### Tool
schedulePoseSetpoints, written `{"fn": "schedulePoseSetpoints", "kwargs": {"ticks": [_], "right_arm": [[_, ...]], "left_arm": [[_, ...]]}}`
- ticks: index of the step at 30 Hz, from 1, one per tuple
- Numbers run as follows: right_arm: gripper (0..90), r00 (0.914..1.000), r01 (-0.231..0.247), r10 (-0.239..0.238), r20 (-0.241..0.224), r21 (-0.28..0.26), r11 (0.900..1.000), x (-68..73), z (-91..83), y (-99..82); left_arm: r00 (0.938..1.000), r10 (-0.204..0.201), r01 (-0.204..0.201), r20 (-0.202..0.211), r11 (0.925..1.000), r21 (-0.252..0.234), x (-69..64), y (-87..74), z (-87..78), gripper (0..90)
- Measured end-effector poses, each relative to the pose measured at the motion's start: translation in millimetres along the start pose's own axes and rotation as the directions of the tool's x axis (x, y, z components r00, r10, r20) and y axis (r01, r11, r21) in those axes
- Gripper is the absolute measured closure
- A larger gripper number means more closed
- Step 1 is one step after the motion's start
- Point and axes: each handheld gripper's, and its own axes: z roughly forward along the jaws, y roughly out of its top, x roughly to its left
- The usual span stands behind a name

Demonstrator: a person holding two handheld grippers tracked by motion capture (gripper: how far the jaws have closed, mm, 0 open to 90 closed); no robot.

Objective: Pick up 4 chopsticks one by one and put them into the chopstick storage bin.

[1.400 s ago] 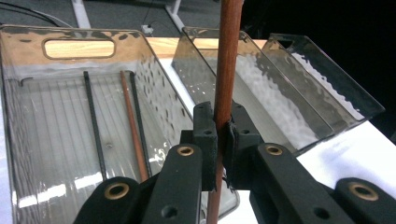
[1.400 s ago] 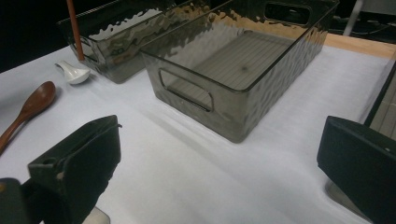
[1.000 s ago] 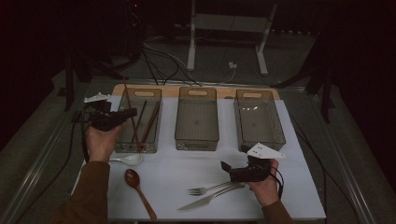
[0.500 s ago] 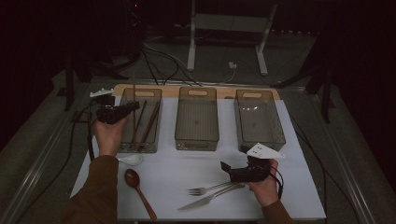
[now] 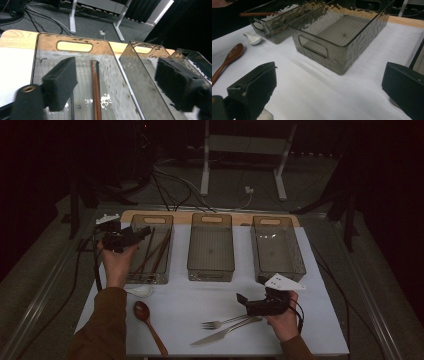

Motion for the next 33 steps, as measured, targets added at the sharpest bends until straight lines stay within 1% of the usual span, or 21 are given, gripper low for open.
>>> {"fn": "schedulePoseSetpoints", "kwargs": {"ticks": [1,3,6,9,14,16,19,23,24,26,29,31,33], "right_arm": [[0.0,1.0000,0.001,-0.001,-0.001,0.000,1.0000,0.2,0.0,0.0],[0.0,1.0000,0.001,-0.001,-0.001,-0.001,1.0000,0.1,0.0,0.1],[0.0,1.0000,-0.002,0.002,0.000,-0.003,1.0000,-0.1,-0.3,0.1],[0.0,1.0000,-0.003,0.003,-0.001,-0.005,1.0000,-0.5,-1.0,0.1],[0.0,1.0000,-0.005,0.005,-0.002,-0.006,1.0000,-0.7,-1.0,0.1],[0.0,1.0000,-0.002,0.002,-0.003,-0.007,1.0000,-0.7,-1.1,0.3],[0.0,1.0000,-0.004,0.004,-0.005,-0.011,0.9999,-1.5,-1.7,0.5],[0.0,0.9999,-0.003,0.002,-0.012,-0.012,0.9999,-3.1,-2.5,1.3],[0.0,0.9999,-0.001,0.000,-0.016,-0.012,0.9999,-3.4,-2.5,1.5],[0.0,0.9998,0.007,-0.007,-0.018,-0.009,0.9999,-4.0,-2.3,1.8],[0.0,0.9992,0.038,-0.038,-0.016,-0.016,0.9992,-4.2,-2.3,1.8],[0.0,0.9988,0.044,-0.044,-0.022,-0.031,0.9986,-5.0,-2.9,1.7],[0.0,0.9984,0.051,-0.052,-0.022,-0.034,0.9981,-6.7,-3.5,2.1]], "left_arm": [[0.9999,0.009,-0.009,0.009,1.0000,0.000,-0.4,-0.3,-0.7,16.0],[0.9997,0.022,-0.022,0.011,0.9998,-0.002,-1.6,-0.8,-2.3,9.7],[0.9988,0.038,-0.038,0.031,0.9993,-0.005,-1.8,-1.5,-4.7,2.8],[0.9969,0.068,-0.067,0.040,0.9977,-0.009,-3.0,-2.9,-8.7,1.6],[0.9941,0.092,-0.091,0.057,0.9953,-0.034,-6.0,-4.6,-16.0,1.6],[0.9920,0.105,-0.103,0.069,0.9940,-0.038,-6.8,-6.0,-17.9,1.5],[0.9901,0.112,-0.109,0.085,0.9930,-0.046,-7.8,-8.5,-21.2,1.5],[0.9880,0.124,-0.120,0.092,0.9915,-0.050,-9.1,-11.0,-25.8,1.5],[0.9875,0.126,-0.123,0.094,0.9915,-0.045,-9.5,-11.4,-26.8,1.5],[0.9881,0.130,-0.127,0.082,0.9911,-0.041,-11.0,-12.9,-29.0,1.5],[0.9858,0.141,-0.138,0.091,0.9895,-0.044,-13.3,-15.6,-32.5,1.4],[0.9846,0.149,-0.145,0.092,0.9883,-0.047,-14.9,-17.6,-34.8,1.5],[0.9833,0.156,-0.152,0.094,0.9871,-0.051,-16.4,-19.6,-37.5,1.5]]}}
